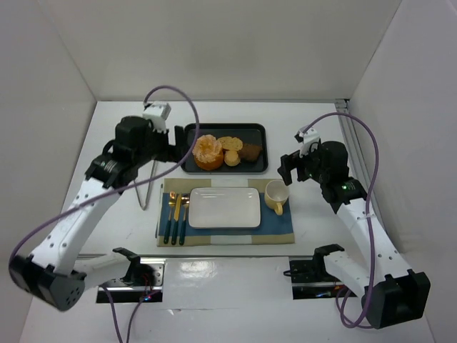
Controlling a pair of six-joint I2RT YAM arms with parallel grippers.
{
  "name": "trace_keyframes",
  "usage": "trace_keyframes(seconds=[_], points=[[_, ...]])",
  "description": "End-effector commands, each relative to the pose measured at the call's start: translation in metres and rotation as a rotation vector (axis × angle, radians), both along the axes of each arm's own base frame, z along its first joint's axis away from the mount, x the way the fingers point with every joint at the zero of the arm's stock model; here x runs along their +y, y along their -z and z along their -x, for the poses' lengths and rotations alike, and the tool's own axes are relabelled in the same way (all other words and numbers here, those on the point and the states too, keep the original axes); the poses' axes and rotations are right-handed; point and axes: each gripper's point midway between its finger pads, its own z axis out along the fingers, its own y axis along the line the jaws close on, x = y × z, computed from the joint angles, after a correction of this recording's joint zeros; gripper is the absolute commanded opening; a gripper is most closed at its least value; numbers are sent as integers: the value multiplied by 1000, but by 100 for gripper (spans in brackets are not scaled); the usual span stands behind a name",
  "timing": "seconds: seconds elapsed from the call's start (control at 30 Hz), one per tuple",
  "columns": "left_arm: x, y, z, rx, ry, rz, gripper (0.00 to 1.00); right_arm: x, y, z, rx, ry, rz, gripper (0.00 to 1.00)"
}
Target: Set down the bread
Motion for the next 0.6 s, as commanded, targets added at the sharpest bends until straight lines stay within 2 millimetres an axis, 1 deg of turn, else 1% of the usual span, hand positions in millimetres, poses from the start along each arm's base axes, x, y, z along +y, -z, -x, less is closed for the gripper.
trace_keyframes(seconds=[0.0,0.03,0.07,0.1,0.13,0.17,0.2,0.27,0.3,0.33,0.4,0.47,0.5,0.53,0.57], points=[[8,26,25,-3,-11,51,99,-2,-28,-11,-71,53,-29,100],[23,47,28,31,-54,31,99,0,-27,-8,-77,29,-25,100],[34,56,28,43,-104,24,99,1,-22,-6,-74,5,-9,100],[42,64,29,59,-138,20,99,0,-17,-4,-83,-10,19,95],[55,71,27,66,-188,22,99,-6,-13,-8,-101,16,41,70],[69,95,30,107,-242,-18,99,-11,-7,-9,-99,36,62,24],[75,105,31,124,-274,-17,99,-14,-4,-9,-81,67,58,0],[93,125,26,171,-340,-45,99,-9,-4,-9,-63,33,55,0],[99,128,27,194,-363,-70,99,-5,-2,-6,-54,5,53,22],[103,129,26,201,-386,-90,99,0,-8,-5,-62,-25,35,99],[111,138,24,214,-419,-112,99,-1,-5,-2,-63,-32,50,100],[113,144,23,235,-420,-113,99,-3,-5,-3,-69,-29,62,100],[116,149,22,251,-432,-118,99,-3,-8,-2,-79,-28,61,100],[116,158,21,279,-431,-129,99,-3,-8,-2,-79,-28,61,100],[120,163,21,296,-442,-134,99,-1,-8,-1,-79,-37,56,100]])
